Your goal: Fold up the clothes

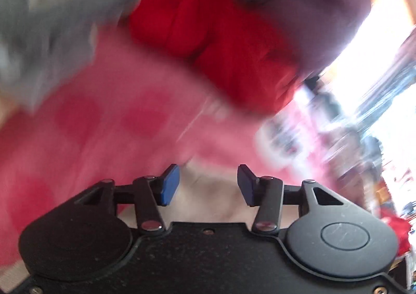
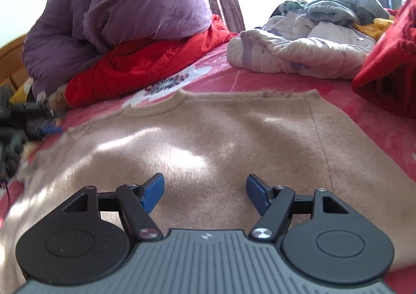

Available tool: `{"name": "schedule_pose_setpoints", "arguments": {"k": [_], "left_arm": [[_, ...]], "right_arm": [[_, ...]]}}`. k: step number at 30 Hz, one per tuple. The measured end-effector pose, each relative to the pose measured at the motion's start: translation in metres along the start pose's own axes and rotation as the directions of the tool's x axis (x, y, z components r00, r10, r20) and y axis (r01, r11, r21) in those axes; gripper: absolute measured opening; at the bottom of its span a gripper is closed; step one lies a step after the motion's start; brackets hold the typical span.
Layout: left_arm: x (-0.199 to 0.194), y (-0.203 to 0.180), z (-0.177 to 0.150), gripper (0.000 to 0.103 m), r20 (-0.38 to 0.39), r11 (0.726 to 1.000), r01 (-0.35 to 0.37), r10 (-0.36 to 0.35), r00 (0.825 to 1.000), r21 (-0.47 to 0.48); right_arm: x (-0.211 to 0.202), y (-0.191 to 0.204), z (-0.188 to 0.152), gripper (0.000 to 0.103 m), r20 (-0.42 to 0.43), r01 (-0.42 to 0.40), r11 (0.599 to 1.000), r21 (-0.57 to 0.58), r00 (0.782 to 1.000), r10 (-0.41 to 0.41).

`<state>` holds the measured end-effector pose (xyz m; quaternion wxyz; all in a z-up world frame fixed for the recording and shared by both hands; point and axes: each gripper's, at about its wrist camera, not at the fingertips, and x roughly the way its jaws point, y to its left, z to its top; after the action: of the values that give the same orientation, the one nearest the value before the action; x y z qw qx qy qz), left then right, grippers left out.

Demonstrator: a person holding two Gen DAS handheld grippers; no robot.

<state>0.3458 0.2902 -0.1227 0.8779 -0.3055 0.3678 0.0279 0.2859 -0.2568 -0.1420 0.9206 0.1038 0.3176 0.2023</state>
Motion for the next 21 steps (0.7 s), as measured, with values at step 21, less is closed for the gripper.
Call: {"name": "schedule_pose_setpoints", "arguments": {"k": [21], "left_arm": [[0.007,-0.182,-0.108,0.041,-0.054,0.754,0.143,-0.141,0.988,0.641]], "right_arm": [[0.004,-0.050,0.054,0.033,0.110,0.242,0.948,-0.208,0.968,-0.224]]}}
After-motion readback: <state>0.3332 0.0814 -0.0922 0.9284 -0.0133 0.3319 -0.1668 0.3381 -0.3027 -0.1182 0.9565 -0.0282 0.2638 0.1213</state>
